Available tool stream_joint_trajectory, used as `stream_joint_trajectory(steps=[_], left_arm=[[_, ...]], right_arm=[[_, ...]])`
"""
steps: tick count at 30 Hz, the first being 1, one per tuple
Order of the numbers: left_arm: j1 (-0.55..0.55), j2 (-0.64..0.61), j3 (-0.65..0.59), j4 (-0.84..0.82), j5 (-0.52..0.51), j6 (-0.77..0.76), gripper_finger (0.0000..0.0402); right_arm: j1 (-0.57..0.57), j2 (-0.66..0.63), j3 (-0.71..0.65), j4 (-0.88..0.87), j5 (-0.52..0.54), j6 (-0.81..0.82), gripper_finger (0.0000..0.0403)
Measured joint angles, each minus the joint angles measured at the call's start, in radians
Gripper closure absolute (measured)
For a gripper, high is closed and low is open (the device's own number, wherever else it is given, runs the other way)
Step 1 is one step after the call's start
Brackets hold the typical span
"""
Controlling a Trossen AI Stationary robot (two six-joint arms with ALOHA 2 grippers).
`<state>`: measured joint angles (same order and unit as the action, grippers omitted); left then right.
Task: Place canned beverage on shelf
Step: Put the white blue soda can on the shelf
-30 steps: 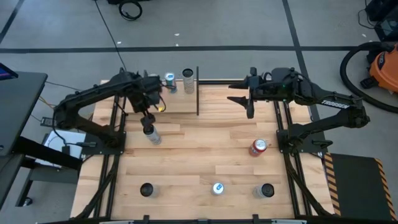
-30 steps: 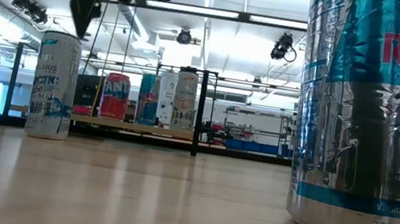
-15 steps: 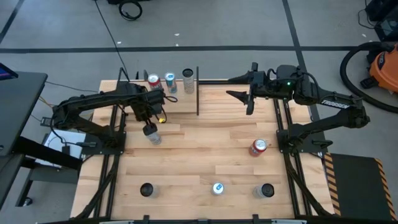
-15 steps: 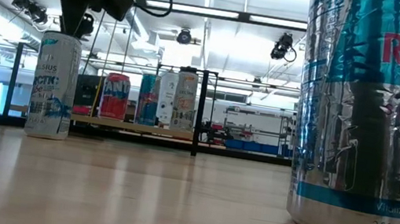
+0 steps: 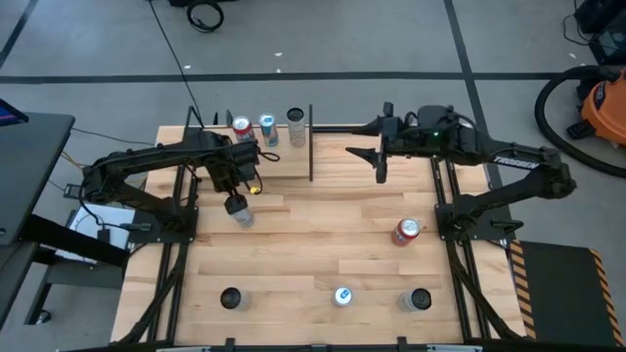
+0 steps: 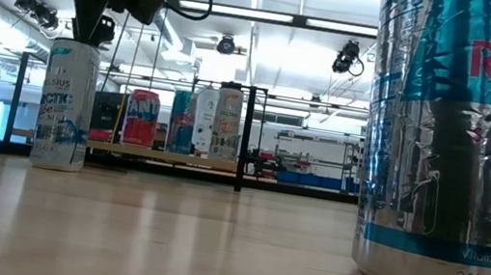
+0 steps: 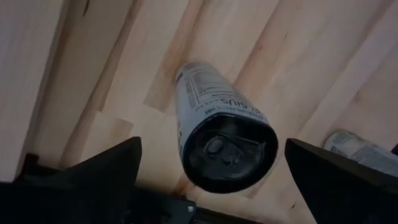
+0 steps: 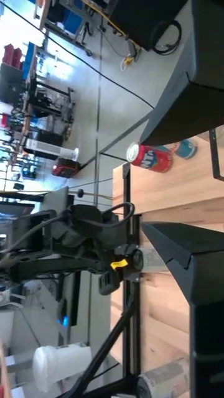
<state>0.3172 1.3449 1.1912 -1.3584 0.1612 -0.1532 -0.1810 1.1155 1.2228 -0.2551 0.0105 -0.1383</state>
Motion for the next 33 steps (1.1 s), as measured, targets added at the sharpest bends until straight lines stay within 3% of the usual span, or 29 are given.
stream_joint_trajectory(steps=[15,24,33], left_arm=[[-0.001,0.003,-0.007,0.046,0.017,-0.023,0.0004],[-0.001,0.004,-0.118,0.049,0.020,-0.047,0.0004],[0.000,0.004,-0.137,0.116,0.018,-0.037,0.0004]], right_arm=[[0.000,0.049,0.000,0.037,0.000,-0.023,0.0186],[0.000,0.049,0.000,0.062,-0.001,-0.023,0.0186],[0.000,0.049,0.000,0.104,-0.001,-0.023,0.0186]])
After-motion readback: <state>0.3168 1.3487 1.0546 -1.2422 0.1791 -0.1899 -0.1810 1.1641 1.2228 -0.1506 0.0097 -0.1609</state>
